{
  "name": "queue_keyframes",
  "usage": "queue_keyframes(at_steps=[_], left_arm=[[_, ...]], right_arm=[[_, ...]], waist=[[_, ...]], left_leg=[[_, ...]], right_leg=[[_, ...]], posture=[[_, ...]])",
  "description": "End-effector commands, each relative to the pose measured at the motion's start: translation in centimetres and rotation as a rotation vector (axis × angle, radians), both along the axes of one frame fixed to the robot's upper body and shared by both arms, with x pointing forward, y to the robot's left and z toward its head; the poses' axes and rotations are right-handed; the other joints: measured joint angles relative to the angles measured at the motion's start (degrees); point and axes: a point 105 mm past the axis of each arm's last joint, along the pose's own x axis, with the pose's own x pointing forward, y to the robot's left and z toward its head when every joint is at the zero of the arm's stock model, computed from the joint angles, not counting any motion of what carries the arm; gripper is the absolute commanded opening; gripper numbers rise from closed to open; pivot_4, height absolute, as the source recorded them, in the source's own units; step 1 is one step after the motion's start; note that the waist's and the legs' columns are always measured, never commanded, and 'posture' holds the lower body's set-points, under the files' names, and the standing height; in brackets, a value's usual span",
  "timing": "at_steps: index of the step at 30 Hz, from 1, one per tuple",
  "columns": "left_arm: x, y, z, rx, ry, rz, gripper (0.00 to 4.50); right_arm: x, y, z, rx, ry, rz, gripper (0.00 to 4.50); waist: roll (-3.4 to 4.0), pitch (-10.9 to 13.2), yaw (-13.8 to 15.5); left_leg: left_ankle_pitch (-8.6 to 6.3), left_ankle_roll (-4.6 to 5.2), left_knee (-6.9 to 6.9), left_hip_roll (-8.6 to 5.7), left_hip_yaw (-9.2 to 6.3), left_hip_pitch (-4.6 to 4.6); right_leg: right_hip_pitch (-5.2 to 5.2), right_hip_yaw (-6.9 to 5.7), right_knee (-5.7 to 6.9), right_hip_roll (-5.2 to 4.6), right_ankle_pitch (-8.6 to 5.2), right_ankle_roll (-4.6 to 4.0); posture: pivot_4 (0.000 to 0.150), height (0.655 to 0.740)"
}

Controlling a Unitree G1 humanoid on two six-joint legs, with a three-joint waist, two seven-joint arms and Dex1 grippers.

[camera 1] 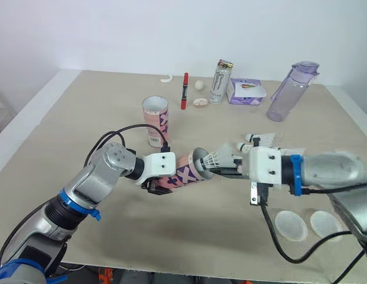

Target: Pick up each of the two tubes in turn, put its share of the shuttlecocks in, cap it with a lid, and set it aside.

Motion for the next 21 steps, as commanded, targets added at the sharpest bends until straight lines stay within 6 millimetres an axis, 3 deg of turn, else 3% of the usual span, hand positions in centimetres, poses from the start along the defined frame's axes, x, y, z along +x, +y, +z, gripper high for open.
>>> queue_keyframes(at_steps=[1,3,6,7,8,9,10,13,14,18,21], left_arm=[[-0.2,-0.1,-0.8,0.013,0.019,0.012,3.12],[-0.2,-0.1,-0.8,0.013,0.019,0.016,3.12],[-0.2,0.0,-0.9,0.014,0.020,0.026,3.12],[-0.2,0.1,-0.9,0.015,0.020,0.028,3.12],[-0.2,0.1,-0.9,0.015,0.020,0.031,3.12],[-0.2,0.2,-0.9,0.017,0.021,0.034,3.12],[-0.2,0.3,-1.0,0.019,0.022,0.037,3.12],[-0.2,0.5,-1.1,0.023,0.022,0.042,3.12],[-0.2,0.5,-1.1,0.024,0.023,0.043,3.12],[-0.1,0.7,-1.1,0.028,0.022,0.044,3.12],[-0.1,0.7,-1.1,0.031,0.023,0.043,3.12]], right_arm=[[0.4,0.7,0.7,-0.055,-0.090,0.050,0.08],[0.4,1.1,0.7,-0.077,-0.106,0.073,0.08],[-0.2,1.5,0.8,-0.096,-0.088,0.118,0.96],[-0.4,1.6,0.8,-0.098,-0.083,0.126,1.52],[-0.7,1.5,1.0,-0.096,-0.075,0.132,1.52],[-1.0,1.2,1.3,-0.089,-0.061,0.138,2.32],[-1.3,1.0,1.6,-0.080,-0.048,0.144,2.82],[-2.1,0.6,2.9,0.011,-0.004,0.145,3.70],[-2.2,0.2,3.5,0.080,0.031,0.123,4.30],[-1.8,-2.1,5.3,0.301,0.132,-0.004,4.42],[-0.5,-4.4,4.9,0.440,0.205,-0.163,4.42]], waist=[[0.00,0.0,0.0],[0.01,0.0,0.0],[0.01,0.0,0.0],[0.01,0.0,0.0],[0.01,0.0,0.0],[0.01,0.0,0.0],[0.01,0.0,0.0],[0.01,0.0,0.0],[0.01,0.0,0.0],[0.01,0.0,0.0],[-0.07,0.0,0.0]], left_leg=[[0.00,0.00,-0.01,-0.01,-0.03,-0.01],[0.00,0.00,-0.02,-0.02,-0.06,0.00],[0.00,0.00,-0.01,-0.05,-0.13,-0.02],[0.00,0.00,0.00,-0.06,-0.15,-0.03],[0.00,0.00,0.00,-0.06,-0.15,-0.02],[0.00,0.00,0.01,-0.07,-0.14,-0.02],[0.00,0.00,0.01,-0.07,-0.18,-0.02],[0.00,0.00,0.00,-0.07,-0.20,-0.02],[0.00,0.00,-0.01,-0.07,-0.25,-0.01],[0.00,0.01,0.01,-0.07,-0.39,0.00],[0.04,0.07,0.02,-0.06,-0.51,0.00]], right_leg=[[0.00,-0.02,0.00,0.01,0.00,0.00],[0.00,-0.02,0.01,0.01,-0.01,0.00],[0.03,-0.04,0.02,0.01,0.00,0.01],[0.05,-0.04,0.02,0.00,0.01,0.00],[0.05,-0.04,0.02,0.00,0.02,0.00],[0.06,-0.04,0.02,-0.01,0.04,-0.02],[0.07,-0.06,0.03,-0.01,0.04,-0.02],[0.09,-0.08,0.04,-0.01,0.08,-0.03],[0.11,-0.12,0.04,-0.01,0.14,0.06],[0.16,-0.23,0.07,0.00,0.17,0.02],[0.22,-0.32,0.08,0.02,0.16,0.01]], posture=[[0.150,0.7400],[0.150,0.7400],[0.150,0.7400],[0.150,0.7400],[0.150,0.7400],[0.150,0.7400],[0.150,0.7400],[0.150,0.7400],[0.150,0.7400],[0.150,0.7400],[0.150,0.7400]])
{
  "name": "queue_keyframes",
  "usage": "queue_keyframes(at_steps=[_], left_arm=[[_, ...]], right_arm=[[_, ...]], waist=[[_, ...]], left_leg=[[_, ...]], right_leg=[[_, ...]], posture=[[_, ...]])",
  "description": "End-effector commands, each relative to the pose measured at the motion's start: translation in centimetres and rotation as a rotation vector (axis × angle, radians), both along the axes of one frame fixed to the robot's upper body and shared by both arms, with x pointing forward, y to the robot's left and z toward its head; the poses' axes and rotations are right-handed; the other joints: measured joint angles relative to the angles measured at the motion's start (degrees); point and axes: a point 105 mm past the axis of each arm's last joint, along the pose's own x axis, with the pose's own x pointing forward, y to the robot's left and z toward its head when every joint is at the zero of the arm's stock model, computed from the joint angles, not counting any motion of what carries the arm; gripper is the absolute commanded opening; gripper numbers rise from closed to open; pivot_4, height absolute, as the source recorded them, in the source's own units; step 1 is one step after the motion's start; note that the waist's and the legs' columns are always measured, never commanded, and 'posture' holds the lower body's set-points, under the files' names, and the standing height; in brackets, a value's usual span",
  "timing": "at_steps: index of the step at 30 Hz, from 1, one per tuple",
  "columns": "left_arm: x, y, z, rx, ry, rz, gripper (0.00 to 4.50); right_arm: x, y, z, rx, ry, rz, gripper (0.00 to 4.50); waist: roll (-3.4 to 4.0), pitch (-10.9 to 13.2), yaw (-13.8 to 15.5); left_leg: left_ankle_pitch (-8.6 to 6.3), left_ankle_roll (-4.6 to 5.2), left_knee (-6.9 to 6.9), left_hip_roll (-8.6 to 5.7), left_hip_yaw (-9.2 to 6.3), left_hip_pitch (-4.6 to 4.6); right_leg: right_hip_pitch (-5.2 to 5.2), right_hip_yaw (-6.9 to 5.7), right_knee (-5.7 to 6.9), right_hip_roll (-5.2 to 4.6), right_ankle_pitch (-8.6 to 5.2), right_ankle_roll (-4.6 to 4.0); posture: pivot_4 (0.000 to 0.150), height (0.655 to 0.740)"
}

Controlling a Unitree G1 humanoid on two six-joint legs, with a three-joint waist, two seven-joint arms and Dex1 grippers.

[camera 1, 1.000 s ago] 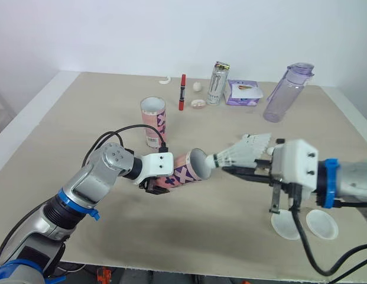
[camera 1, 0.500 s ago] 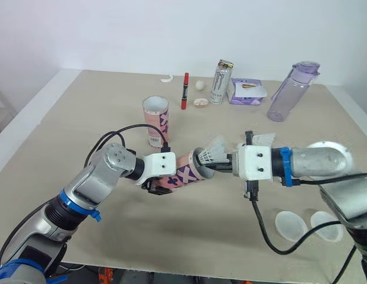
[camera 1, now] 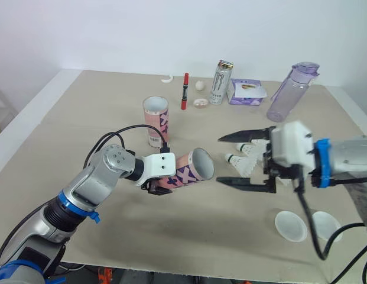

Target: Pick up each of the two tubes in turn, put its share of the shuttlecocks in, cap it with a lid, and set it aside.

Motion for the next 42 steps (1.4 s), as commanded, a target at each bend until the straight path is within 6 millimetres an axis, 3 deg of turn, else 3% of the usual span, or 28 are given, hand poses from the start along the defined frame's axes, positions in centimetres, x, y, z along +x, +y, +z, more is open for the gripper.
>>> queue_keyframes(at_steps=[1,4,6,11,15,23,33,37,40,42], left_arm=[[0.0,0.5,-1.0,0.034,0.029,0.021,3.12],[0.0,0.3,-1.0,0.031,0.029,0.015,3.12],[0.0,0.3,-1.0,0.031,0.029,0.013,3.12],[0.1,0.5,-0.9,0.038,0.027,0.017,3.12],[0.2,0.7,-1.0,0.042,0.024,0.025,3.12],[0.2,0.9,-1.0,0.042,0.021,0.034,3.12],[0.0,0.9,-1.1,0.045,0.018,0.039,3.12],[0.0,1.0,-1.2,0.044,0.016,0.050,3.12],[-0.1,1.1,-1.2,0.044,0.015,0.056,3.12],[-0.1,1.1,-1.3,0.044,0.015,0.058,3.12]], right_arm=[[1.6,-2.8,-1.0,0.133,0.101,-0.218,4.42],[3.3,-5.2,-5.5,0.250,0.236,-0.509,4.42],[3.7,-5.6,-7.4,0.307,0.268,-0.623,4.42],[4.0,-6.5,-9.6,0.342,0.311,-0.788,4.42],[3.7,-7.0,-10.6,0.328,0.348,-0.832,4.42],[3.6,-5.4,-12.6,0.343,0.435,-0.808,4.42],[6.7,-4.4,-12.6,0.410,0.471,-0.801,4.42],[8.0,-4.8,-13.1,0.463,0.520,-0.855,4.42],[8.4,-4.8,-13.1,0.467,0.525,-0.863,3.80],[8.5,-4.7,-13.2,0.457,0.528,-0.862,2.86]], waist=[[0.01,0.0,0.0],[-0.18,-0.1,0.0],[0.12,-0.1,0.0],[0.38,0.0,-0.1],[0.35,0.0,-0.1],[0.35,0.0,-0.1],[0.35,0.0,-0.3],[0.32,0.0,-0.3],[0.33,0.0,-0.3],[0.33,0.0,-0.3]], left_leg=[[0.00,0.00,0.02,0.00,0.01,0.01],[0.03,0.05,-0.03,0.00,-0.10,0.02],[0.05,0.07,-0.04,-0.06,-0.07,0.00],[0.13,0.19,-0.04,-0.09,-0.01,0.01],[0.15,0.21,-0.04,-0.09,-0.01,0.02],[0.15,0.22,-0.06,-0.07,-0.04,0.02],[0.18,0.25,-0.06,-0.06,-0.03,0.04],[0.18,0.26,-0.09,-0.06,-0.05,0.03],[0.18,0.26,-0.10,-0.07,-0.05,0.03],[0.18,0.26,-0.10,-0.07,-0.04,0.03]], right_leg=[[0.00,0.01,0.00,0.00,0.00,0.00],[0.05,-0.10,0.00,0.02,0.00,0.01],[-0.01,-0.03,0.03,-0.01,0.00,0.02],[-0.08,0.08,0.07,0.00,-0.05,0.07],[-0.06,0.09,0.07,0.00,-0.05,0.03],[-0.06,0.06,0.07,0.04,-0.05,0.02],[-0.06,0.07,0.07,0.06,-0.01,-0.02],[-0.06,0.04,0.07,0.06,0.00,0.04],[-0.07,0.04,0.07,0.06,0.01,0.04],[-0.07,0.05,0.07,0.05,0.01,0.04]], posture=[[0.150,0.7400],[0.150,0.7400],[0.150,0.7400],[0.150,0.7400],[0.150,0.7400],[0.150,0.7400],[0.150,0.7400],[0.150,0.7400],[0.150,0.7400],[0.150,0.7400]])
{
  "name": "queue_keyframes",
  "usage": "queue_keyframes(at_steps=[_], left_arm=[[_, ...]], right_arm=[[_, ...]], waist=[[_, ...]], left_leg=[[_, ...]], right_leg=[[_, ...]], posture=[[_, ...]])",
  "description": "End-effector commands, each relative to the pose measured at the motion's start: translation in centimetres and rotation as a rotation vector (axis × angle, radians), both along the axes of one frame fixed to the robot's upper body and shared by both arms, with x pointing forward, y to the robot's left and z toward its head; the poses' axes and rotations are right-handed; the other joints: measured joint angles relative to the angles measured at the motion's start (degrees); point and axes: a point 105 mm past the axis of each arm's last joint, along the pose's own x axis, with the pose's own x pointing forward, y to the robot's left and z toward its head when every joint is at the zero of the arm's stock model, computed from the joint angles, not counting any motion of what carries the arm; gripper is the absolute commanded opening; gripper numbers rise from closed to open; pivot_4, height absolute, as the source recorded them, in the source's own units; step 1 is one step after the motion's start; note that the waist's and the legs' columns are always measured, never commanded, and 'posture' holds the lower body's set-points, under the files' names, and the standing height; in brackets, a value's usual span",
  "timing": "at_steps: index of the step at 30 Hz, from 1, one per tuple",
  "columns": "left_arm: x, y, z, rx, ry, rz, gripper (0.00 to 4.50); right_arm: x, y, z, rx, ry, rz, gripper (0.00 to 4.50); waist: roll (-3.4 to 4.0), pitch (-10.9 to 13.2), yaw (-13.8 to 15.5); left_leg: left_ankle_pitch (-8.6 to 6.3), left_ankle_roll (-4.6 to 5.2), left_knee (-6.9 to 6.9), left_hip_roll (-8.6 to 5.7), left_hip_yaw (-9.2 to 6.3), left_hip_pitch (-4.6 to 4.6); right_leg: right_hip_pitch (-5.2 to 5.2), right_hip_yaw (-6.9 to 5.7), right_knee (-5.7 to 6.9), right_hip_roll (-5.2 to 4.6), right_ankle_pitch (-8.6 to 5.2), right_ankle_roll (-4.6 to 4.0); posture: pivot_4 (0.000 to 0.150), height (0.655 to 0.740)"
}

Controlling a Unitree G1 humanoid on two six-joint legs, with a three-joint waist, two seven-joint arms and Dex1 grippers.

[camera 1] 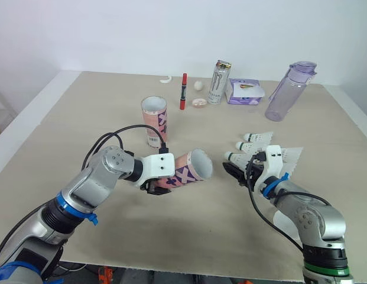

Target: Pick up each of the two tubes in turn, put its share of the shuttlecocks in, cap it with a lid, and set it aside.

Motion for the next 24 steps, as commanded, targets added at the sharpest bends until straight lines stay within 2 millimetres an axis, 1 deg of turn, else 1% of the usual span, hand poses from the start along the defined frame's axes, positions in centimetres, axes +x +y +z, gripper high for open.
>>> queue_keyframes(at_steps=[1,2,3,4,5,6,7,12,13,14,17,19,20,22,23,24], left_arm=[[0.0,0.9,-1.3,0.038,0.032,0.038,3.12],[0.0,0.9,-1.3,0.039,0.031,0.040,3.12],[0.0,0.9,-1.3,0.039,0.029,0.040,3.12],[0.1,0.9,-1.3,0.037,0.028,0.042,3.12],[0.1,0.8,-1.2,0.035,0.026,0.042,3.12],[0.1,0.8,-1.2,0.034,0.025,0.042,3.12],[0.2,0.8,-1.2,0.033,0.024,0.042,3.12],[0.2,0.7,-1.2,0.031,0.021,0.043,3.12],[0.2,0.8,-1.2,0.031,0.020,0.043,3.12],[0.3,0.8,-1.2,0.031,0.020,0.044,3.12],[0.3,0.8,-1.2,0.032,0.019,0.045,3.12],[0.4,0.9,-1.2,0.031,0.019,0.046,3.12],[0.4,0.9,-1.2,0.031,0.020,0.046,3.12],[0.4,0.9,-1.2,0.032,0.022,0.045,3.12],[0.4,0.9,-1.2,0.031,0.023,0.045,3.12],[0.4,0.9,-1.2,0.031,0.024,0.045,3.12]], right_arm=[[0.6,-0.1,1.2,-0.007,-0.039,-0.010,2.42],[0.7,0.0,1.2,-0.003,-0.037,-0.011,2.08],[0.8,0.1,1.2,-0.005,-0.036,-0.010,1.61],[0.9,0.1,1.1,-0.013,-0.037,-0.006,1.11],[1.0,0.2,1.1,-0.015,-0.036,-0.004,0.41],[1.0,0.3,1.1,-0.017,-0.036,-0.002,0.41],[1.1,0.3,1.1,-0.022,-0.038,0.001,0.01],[0.9,0.7,1.6,-0.029,-0.055,0.023,0.01],[0.8,1.0,1.9,-0.031,-0.065,0.036,0.01],[0.6,1.4,2.6,-0.029,-0.083,0.061,0.01],[-1.1,2.8,6.0,-0.064,-0.172,0.202,0.01],[-1.7,3.2,7.1,-0.083,-0.201,0.254,0.01],[-2.1,3.3,8.2,-0.116,-0.242,0.295,0.01],[-3.1,3.5,11.2,-0.251,-0.385,0.414,0.01],[-3.6,3.4,12.7,-0.357,-0.478,0.473,0.01],[-4.2,3.5,13.7,-0.454,-0.562,0.540,0.01]], waist=[[0.00,0.0,0.0],[0.00,0.0,0.0],[0.00,0.0,0.0],[0.00,0.0,0.0],[0.00,0.0,0.0],[0.00,0.0,0.0],[0.00,0.0,-0.1],[0.00,0.0,-0.3],[0.00,0.0,-0.3],[0.00,0.0,-0.3],[0.05,0.0,-0.3],[0.04,0.0,-0.3],[0.03,0.0,-0.3],[0.06,0.0,-0.3],[0.06,0.0,-0.3],[0.04,0.0,-0.3]], left_leg=[[0.00,0.00,0.00,0.00,0.00,0.00],[0.00,0.00,0.00,0.00,0.00,0.00],[0.00,0.00,0.00,0.00,0.01,0.00],[0.00,0.00,0.00,0.00,0.00,0.02],[0.02,0.04,0.00,0.00,0.00,0.02],[0.02,0.04,0.00,0.00,0.00,0.02],[0.03,0.04,0.00,0.00,0.00,0.02],[0.05,0.08,0.00,0.00,0.01,0.02],[0.06,0.09,0.00,0.00,0.01,0.02],[0.06,0.11,0.00,0.00,0.01,0.02],[0.08,0.14,0.00,-0.01,0.02,0.01],[0.09,0.14,0.00,-0.01,0.02,0.01],[0.09,0.14,0.00,-0.01,0.01,0.01],[0.09,0.15,0.01,-0.02,0.00,0.00],[0.10,0.15,0.01,-0.03,0.03,0.00],[0.10,0.15,0.01,-0.04,0.07,0.00]], right_leg=[[0.00,0.00,0.00,0.00,0.00,0.01],[0.00,0.00,0.00,0.00,0.02,0.03],[0.00,0.00,0.00,0.00,0.02,0.04],[0.00,0.01,0.00,0.00,0.03,0.03],[0.00,0.00,0.00,0.01,0.03,0.01],[0.00,0.00,0.00,0.00,0.03,0.00],[0.00,0.00,0.00,0.01,0.03,-0.01],[0.00,0.02,0.00,0.00,0.05,-0.05],[0.00,0.02,0.00,0.00,0.06,-0.06],[0.00,0.02,0.00,0.00,0.07,-0.06],[-0.01,0.04,0.00,-0.01,0.08,-0.06],[-0.01,0.04,0.00,-0.01,0.08,-0.06],[-0.01,0.04,0.00,-0.01,0.08,-0.06],[0.00,0.02,0.00,-0.02,0.08,-0.06],[-0.01,0.04,-0.01,-0.04,0.08,-0.05],[-0.02,0.06,-0.01,-0.06,0.08,-0.05]], posture=[[0.150,0.7400],[0.150,0.7400],[0.150,0.7400],[0.150,0.7400],[0.150,0.7400],[0.150,0.7400],[0.150,0.7400],[0.150,0.7400],[0.150,0.7400],[0.150,0.7400],[0.150,0.7400],[0.150,0.7400],[0.150,0.7400],[0.150,0.7400],[0.150,0.7400],[0.150,0.7400]])
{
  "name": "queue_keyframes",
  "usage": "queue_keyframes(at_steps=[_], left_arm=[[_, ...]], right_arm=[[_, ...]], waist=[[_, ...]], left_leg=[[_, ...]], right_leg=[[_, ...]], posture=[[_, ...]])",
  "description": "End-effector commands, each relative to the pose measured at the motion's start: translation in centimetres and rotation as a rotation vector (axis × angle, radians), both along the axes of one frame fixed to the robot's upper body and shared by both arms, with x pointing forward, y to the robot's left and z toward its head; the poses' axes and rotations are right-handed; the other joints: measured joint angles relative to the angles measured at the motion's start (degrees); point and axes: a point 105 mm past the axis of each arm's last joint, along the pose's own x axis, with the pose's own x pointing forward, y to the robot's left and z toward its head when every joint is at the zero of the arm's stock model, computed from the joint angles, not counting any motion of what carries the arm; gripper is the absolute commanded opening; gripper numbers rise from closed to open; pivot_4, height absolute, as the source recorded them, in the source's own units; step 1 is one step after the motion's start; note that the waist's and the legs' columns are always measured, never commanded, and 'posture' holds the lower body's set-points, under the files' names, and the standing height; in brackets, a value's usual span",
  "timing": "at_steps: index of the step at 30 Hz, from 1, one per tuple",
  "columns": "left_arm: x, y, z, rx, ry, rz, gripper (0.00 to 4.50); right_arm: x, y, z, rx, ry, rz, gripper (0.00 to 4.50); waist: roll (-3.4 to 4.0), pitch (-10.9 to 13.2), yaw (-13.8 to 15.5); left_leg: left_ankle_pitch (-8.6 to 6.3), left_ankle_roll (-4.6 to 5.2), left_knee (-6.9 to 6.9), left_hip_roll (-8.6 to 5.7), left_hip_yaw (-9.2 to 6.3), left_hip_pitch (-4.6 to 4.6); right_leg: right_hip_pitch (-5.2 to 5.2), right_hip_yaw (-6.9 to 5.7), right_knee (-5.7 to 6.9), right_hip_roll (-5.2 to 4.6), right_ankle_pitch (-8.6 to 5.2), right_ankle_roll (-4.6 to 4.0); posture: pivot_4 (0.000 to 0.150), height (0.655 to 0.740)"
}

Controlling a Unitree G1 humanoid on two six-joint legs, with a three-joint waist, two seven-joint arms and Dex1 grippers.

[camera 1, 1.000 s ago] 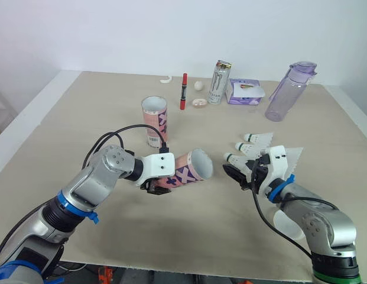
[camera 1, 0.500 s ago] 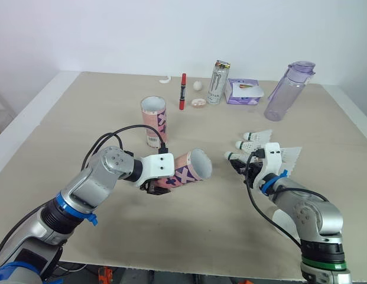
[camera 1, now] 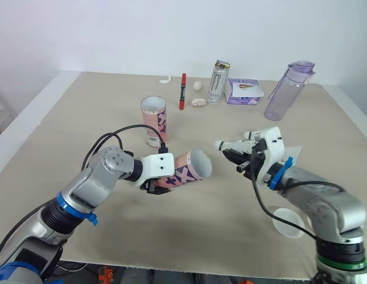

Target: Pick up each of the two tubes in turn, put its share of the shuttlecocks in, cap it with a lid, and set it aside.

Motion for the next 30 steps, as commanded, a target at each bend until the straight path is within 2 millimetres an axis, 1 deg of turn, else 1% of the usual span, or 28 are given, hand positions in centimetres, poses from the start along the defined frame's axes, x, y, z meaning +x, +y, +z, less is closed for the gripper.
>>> queue_keyframes(at_steps=[1,2,5,7,10,14,18,21,24,25,27,30], left_arm=[[0.2,0.8,-1.2,0.033,0.035,0.035,3.12],[0.2,0.8,-1.2,0.034,0.035,0.034,3.12],[0.3,0.9,-1.3,0.036,0.037,0.034,3.12],[0.4,0.8,-1.2,0.035,0.037,0.034,3.12],[0.5,0.7,-1.1,0.034,0.036,0.032,3.12],[0.6,0.5,-1.0,0.031,0.033,0.029,3.12],[0.6,0.5,-0.9,0.031,0.034,0.030,3.12],[0.7,0.7,-0.9,0.032,0.033,0.036,3.12],[0.7,0.8,-0.9,0.034,0.033,0.043,3.12],[0.6,0.9,-0.9,0.035,0.033,0.044,3.12],[0.6,0.9,-1.0,0.035,0.035,0.046,3.12],[0.5,1.0,-1.0,0.037,0.038,0.048,3.12]], right_arm=[[-2.3,0.8,5.8,-0.258,-0.385,0.241,0.01],[-2.9,0.9,5.8,-0.332,-0.426,0.310,0.01],[-4.9,1.2,4.8,-0.525,-0.484,0.521,0.01],[-5.3,1.1,4.3,-0.611,-0.509,0.590,0.01],[-5.1,1.2,4.0,-0.653,-0.540,0.614,0.01],[-4.4,2.6,3.3,-0.662,-0.569,0.631,0.01],[-3.8,4.1,3.3,-0.686,-0.609,0.664,0.01],[-3.8,5.0,3.4,-0.688,-0.625,0.697,0.01],[-4.1,5.3,3.1,-0.707,-0.605,0.736,0.01],[-4.3,5.3,3.2,-0.707,-0.599,0.742,0.68],[-4.6,5.1,3.4,-0.704,-0.591,0.752,1.40],[-5.5,4.4,4.0,-0.680,-0.562,0.764,2.81]], waist=[[-0.01,0.0,0.0],[-0.04,0.0,0.0],[-0.08,0.0,0.0],[-0.07,0.0,0.1],[-0.09,0.0,0.1],[-0.10,0.0,0.0],[-0.09,0.0,0.1],[-0.11,0.0,0.2],[-0.12,0.0,0.3],[-0.12,0.0,0.3],[-0.12,0.0,0.3],[-0.11,0.0,0.4]], left_leg=[[0.00,0.00,0.02,0.02,0.00,0.02],[0.00,0.00,0.00,-0.01,0.00,0.01],[0.00,0.00,-0.03,0.02,-0.04,0.07],[0.00,0.00,-0.04,0.01,-0.04,0.08],[0.00,0.00,0.02,0.01,0.01,0.10],[0.03,-0.01,0.05,0.01,0.04,0.19],[0.08,-0.03,0.03,0.01,0.04,0.23],[0.09,-0.04,0.02,0.02,0.06,0.18],[0.08,-0.04,0.01,0.01,0.06,0.16],[0.09,-0.04,0.01,0.01,0.05,0.16],[0.09,-0.04,0.01,0.02,0.05,0.16],[0.09,-0.04,0.01,0.03,0.06,0.16]], right_leg=[[0.02,-0.01,-0.01,0.01,0.00,0.00],[0.00,-0.01,-0.01,-0.01,-0.01,0.01],[0.05,-0.10,-0.02,0.03,-0.06,-0.03],[0.06,-0.10,-0.02,0.02,-0.07,-0.02],[0.08,-0.06,-0.01,-0.01,0.00,-0.02],[0.10,-0.02,-0.01,-0.02,0.11,-0.10],[0.08,-0.02,-0.01,-0.01,0.16,-0.14],[0.06,-0.01,-0.01,-0.02,0.12,-0.12],[0.05,0.00,-0.01,-0.02,0.10,-0.12],[0.05,0.00,-0.01,-0.02,0.09,-0.12],[0.04,0.00,-0.01,-0.01,0.10,-0.13],[0.04,0.00,0.00,-0.01,0.11,-0.14]], posture=[[0.150,0.7400],[0.150,0.7400],[0.150,0.7400],[0.150,0.7400],[0.150,0.7400],[0.150,0.7400],[0.150,0.7400],[0.150,0.7400],[0.150,0.7400],[0.150,0.7400],[0.150,0.7400],[0.150,0.7400]])
